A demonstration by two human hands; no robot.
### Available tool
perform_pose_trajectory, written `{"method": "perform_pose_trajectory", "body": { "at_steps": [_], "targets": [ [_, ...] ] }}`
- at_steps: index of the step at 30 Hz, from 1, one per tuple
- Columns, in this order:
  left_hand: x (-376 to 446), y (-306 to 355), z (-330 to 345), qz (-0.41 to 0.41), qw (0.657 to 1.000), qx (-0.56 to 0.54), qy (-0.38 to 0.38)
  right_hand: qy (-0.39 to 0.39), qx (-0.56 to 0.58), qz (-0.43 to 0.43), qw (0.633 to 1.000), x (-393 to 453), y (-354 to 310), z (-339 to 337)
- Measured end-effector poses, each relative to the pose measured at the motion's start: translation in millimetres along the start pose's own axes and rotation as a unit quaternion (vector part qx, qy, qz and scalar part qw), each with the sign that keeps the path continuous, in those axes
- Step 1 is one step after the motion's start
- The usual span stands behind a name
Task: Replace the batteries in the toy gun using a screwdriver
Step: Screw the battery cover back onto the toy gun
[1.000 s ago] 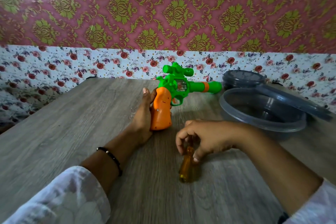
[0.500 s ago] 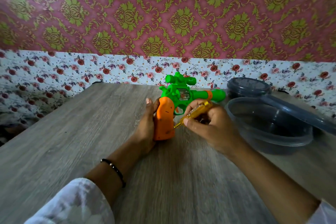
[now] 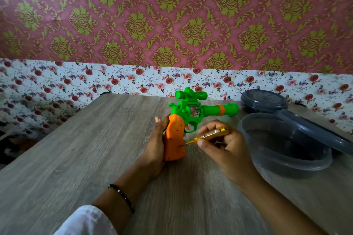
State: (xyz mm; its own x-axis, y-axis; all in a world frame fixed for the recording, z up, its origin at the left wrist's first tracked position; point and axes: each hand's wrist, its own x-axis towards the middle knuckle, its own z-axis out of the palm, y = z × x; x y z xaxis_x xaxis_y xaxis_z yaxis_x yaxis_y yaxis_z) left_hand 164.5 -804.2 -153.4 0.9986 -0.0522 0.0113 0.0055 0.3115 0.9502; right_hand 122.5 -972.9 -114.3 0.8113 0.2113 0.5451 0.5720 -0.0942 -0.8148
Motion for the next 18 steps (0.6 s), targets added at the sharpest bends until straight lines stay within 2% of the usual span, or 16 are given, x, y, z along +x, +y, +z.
{"method": "perform_pose_trajectory", "body": {
  "at_steps": [7,18],
  "targets": [
    [-1.8,2.4,1.4,-0.013,1.000,-0.004,0.014,0.041,0.052,-0.013,0.998,1.4,-3.1,0.7],
    [3.4,-1.4,-0.3,0.000,1.000,0.002,-0.001,0.054,-0.012,-0.053,0.997,0.5,-4.9,2.8]
  ]
}}
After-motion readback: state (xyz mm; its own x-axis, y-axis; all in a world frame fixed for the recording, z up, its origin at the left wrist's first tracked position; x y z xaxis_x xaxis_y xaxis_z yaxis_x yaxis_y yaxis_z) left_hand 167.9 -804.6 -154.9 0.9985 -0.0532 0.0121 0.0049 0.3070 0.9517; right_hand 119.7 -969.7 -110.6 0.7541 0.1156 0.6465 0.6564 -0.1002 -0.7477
